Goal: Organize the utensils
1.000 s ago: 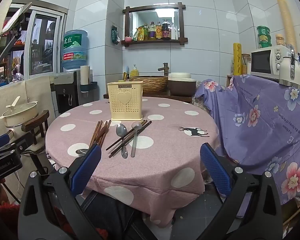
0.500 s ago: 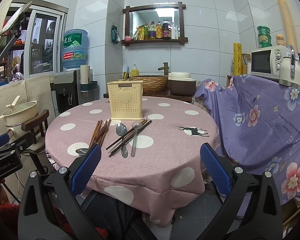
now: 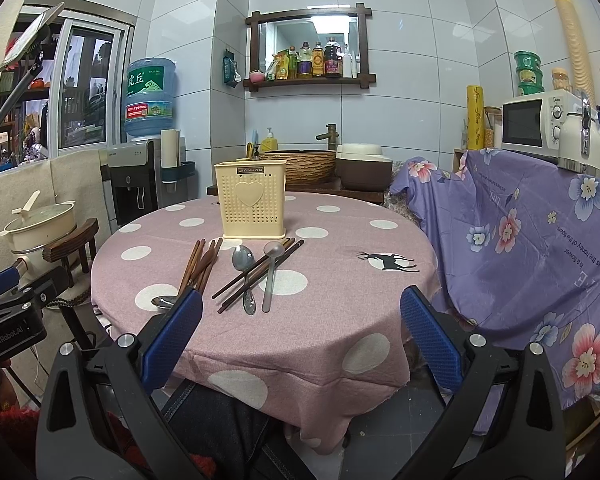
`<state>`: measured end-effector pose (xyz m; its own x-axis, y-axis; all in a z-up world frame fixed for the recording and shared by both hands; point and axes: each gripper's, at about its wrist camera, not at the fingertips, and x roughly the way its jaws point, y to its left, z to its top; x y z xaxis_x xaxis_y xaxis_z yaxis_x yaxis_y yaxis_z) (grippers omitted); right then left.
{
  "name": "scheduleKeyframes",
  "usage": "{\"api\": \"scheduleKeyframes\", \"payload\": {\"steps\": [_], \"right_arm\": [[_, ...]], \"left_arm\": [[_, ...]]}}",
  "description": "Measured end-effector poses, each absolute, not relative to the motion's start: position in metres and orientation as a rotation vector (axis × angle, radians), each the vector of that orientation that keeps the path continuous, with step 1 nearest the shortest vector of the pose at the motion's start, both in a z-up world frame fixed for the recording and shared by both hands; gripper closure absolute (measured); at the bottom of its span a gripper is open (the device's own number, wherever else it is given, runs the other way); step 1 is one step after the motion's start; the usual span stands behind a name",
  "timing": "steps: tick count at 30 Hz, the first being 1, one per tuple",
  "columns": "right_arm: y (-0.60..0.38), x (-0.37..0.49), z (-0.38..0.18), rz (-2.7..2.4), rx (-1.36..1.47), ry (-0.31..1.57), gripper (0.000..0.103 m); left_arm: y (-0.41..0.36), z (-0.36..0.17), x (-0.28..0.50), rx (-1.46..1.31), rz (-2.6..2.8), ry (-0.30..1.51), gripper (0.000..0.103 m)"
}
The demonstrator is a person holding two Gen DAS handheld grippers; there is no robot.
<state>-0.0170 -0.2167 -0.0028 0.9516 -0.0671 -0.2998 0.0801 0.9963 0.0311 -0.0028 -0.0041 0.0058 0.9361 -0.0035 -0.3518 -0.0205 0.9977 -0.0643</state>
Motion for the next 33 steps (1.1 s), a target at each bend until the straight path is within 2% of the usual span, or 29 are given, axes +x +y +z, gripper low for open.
{"api": "scheduleKeyframes", "payload": {"steps": [33], "right_arm": [[-0.2167, -0.0176, -0.0022, -0.075, 0.042, 0.306, 0.005]], "left_arm": [[-0.0028, 0.0059, -0.0026, -0.063, 0.009, 0.361, 0.005]]}}
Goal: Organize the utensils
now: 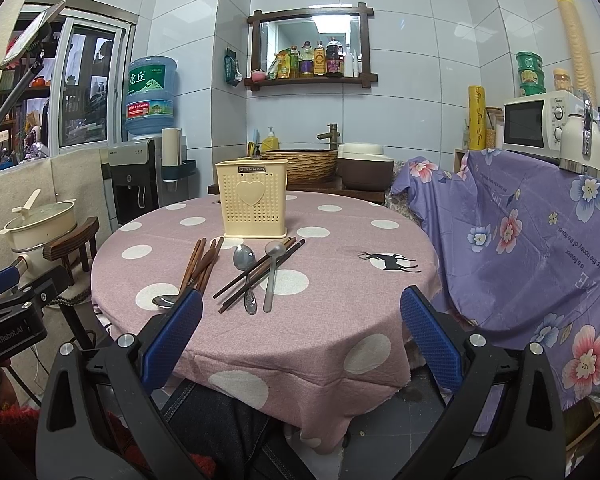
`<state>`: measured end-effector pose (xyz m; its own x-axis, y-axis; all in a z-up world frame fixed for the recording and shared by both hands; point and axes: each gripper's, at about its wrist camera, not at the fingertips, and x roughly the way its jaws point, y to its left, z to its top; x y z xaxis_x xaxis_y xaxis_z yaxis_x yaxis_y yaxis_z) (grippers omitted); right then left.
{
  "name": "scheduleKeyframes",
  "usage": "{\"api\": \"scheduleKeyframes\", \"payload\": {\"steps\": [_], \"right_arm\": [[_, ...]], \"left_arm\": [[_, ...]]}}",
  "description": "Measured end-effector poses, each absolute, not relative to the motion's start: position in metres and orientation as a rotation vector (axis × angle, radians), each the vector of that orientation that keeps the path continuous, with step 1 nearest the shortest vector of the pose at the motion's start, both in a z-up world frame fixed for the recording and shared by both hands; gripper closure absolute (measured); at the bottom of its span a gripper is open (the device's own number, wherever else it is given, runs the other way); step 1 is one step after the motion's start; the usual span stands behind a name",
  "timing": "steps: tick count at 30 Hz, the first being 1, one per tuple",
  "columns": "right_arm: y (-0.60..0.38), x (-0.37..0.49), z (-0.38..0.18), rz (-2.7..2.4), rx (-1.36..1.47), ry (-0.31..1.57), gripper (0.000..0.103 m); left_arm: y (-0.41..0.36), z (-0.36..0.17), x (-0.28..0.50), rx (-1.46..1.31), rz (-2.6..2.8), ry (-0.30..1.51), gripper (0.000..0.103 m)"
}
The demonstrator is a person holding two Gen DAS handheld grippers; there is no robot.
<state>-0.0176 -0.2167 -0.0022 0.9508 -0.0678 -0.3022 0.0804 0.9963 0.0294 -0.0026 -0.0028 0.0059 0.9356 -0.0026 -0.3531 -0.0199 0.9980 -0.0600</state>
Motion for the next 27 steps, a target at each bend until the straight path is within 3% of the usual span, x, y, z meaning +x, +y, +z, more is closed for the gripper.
{"api": "scheduleKeyframes", "payload": {"steps": [27], "right_arm": [[-0.219, -0.005, -0.013, -0.098, 0.043, 0.334, 0.005]], "left_arm": [[0.008, -0.005, 0.01, -0.07, -0.002, 0.379, 0.005]]}}
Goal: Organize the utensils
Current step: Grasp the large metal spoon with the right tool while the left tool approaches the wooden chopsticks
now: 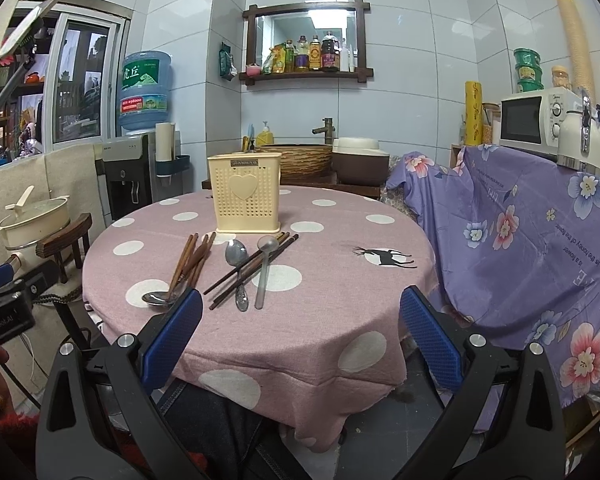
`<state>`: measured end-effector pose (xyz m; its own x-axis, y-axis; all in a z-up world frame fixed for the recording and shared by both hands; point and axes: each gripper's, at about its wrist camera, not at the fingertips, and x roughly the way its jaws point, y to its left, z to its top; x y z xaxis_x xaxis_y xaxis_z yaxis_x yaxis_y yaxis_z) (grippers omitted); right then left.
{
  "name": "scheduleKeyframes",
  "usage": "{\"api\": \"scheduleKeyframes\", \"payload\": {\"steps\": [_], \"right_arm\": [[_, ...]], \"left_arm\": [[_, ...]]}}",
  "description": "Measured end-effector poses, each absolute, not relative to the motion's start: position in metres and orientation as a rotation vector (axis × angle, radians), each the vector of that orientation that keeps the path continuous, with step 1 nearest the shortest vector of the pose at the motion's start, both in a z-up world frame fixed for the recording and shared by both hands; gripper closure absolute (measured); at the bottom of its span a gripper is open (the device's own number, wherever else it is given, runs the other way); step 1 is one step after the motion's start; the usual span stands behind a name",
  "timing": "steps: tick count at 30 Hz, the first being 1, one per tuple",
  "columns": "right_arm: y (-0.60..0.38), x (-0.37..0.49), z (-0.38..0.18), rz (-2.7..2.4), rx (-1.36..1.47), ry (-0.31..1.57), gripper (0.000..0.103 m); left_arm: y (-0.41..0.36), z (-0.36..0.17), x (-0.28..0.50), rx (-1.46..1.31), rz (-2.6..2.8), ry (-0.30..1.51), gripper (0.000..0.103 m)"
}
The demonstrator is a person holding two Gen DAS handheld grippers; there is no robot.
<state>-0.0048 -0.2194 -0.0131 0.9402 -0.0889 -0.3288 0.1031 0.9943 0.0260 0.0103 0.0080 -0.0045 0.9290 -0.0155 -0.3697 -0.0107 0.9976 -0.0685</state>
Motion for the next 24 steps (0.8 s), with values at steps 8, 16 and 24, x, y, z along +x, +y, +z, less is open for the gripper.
{"api": "scheduleKeyframes", "payload": {"steps": [8, 16, 24], "right_arm": [[-0.247, 0.045, -0.028, -0.114, 0.094, 0.455, 0.005], [-0.253, 0.108, -0.035, -0.033, 0.103, 0.581, 0.005], [-0.243, 0.182, -0.032, 0.038, 0.058, 0.665, 0.013]], "left_arm": [[0.012, -0.025, 0.077, -0.066, -0.109, 0.559, 0.005], [0.012, -0.028, 0.135, -0.116, -0.243, 0.697, 0.02], [0.004, -0.024, 0.201, -0.105, -0.291, 0.803, 0.036]]}}
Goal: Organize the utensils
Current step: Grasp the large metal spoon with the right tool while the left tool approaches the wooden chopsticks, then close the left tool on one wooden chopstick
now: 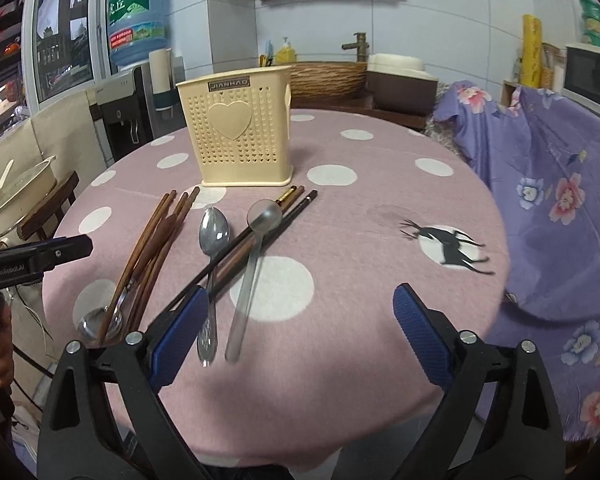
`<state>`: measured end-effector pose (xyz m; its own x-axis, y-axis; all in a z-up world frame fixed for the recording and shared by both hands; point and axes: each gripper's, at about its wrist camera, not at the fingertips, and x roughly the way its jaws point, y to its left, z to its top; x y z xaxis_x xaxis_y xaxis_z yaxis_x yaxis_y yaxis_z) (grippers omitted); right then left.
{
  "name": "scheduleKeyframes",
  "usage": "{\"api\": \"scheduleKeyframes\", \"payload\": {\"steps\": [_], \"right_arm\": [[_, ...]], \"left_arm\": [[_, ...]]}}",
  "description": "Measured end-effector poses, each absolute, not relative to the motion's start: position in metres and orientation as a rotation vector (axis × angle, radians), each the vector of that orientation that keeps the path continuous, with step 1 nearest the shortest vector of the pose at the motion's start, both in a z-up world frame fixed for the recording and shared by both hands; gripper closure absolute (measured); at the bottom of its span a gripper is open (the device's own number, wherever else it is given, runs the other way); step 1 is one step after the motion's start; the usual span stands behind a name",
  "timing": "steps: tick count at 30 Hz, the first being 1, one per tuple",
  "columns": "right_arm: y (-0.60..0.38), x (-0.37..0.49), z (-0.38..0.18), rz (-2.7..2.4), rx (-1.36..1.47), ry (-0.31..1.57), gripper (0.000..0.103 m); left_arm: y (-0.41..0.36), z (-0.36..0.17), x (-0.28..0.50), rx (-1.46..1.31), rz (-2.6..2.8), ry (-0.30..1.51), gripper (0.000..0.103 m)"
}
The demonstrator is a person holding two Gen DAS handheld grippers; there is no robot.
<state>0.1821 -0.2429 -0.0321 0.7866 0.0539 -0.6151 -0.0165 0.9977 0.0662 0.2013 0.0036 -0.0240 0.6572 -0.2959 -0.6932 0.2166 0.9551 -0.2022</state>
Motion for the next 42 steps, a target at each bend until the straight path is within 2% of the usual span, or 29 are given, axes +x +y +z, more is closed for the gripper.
{"api": "scheduleKeyframes", "payload": {"steps": [5, 10, 13, 18, 22, 26, 31, 33, 38, 42], "right_arm": [[-0.237, 0.232, -0.034, 0.09, 0.068, 0.722, 0.021], [-0.237, 0.284, -0.049, 0.149, 0.128, 0.843, 0.034], [-0.238, 0.304, -0.058, 0.15, 0.167, 0.891, 0.037], [-0.229, 0.319, -0.062, 0.151, 0.149, 0.905, 0.038], [-0.225, 0.329, -0.064, 0.141, 0.144, 0.927, 0.047], [-0.223, 0.335, -0.068, 0.128, 0.139, 0.937, 0.049], [-0.219, 0.338, -0.068, 0.11, 0.115, 0.938, 0.064], [-0.22, 0.337, -0.068, 0.109, 0.112, 0.937, 0.067], [-0.223, 0.335, -0.066, 0.109, 0.117, 0.921, 0.067], [-0.223, 0.329, -0.058, 0.103, 0.091, 0.886, 0.067]], "left_arm": [[0.005, -0.024, 0.234, -0.096, -0.271, 0.842, 0.042], [0.007, -0.029, 0.254, -0.088, -0.244, 0.868, 0.042], [0.007, -0.033, 0.263, -0.085, -0.244, 0.883, 0.042], [0.01, -0.039, 0.275, -0.085, -0.231, 0.911, 0.042], [0.011, -0.041, 0.281, -0.088, -0.231, 0.916, 0.042], [0.008, -0.041, 0.284, -0.08, -0.237, 0.918, 0.042], [0.005, -0.042, 0.287, -0.067, -0.237, 0.92, 0.042], [0.004, -0.042, 0.289, -0.067, -0.24, 0.924, 0.042], [-0.009, -0.043, 0.298, -0.048, -0.259, 0.941, 0.042], [-0.018, -0.047, 0.311, -0.054, -0.272, 0.979, 0.055]]}}
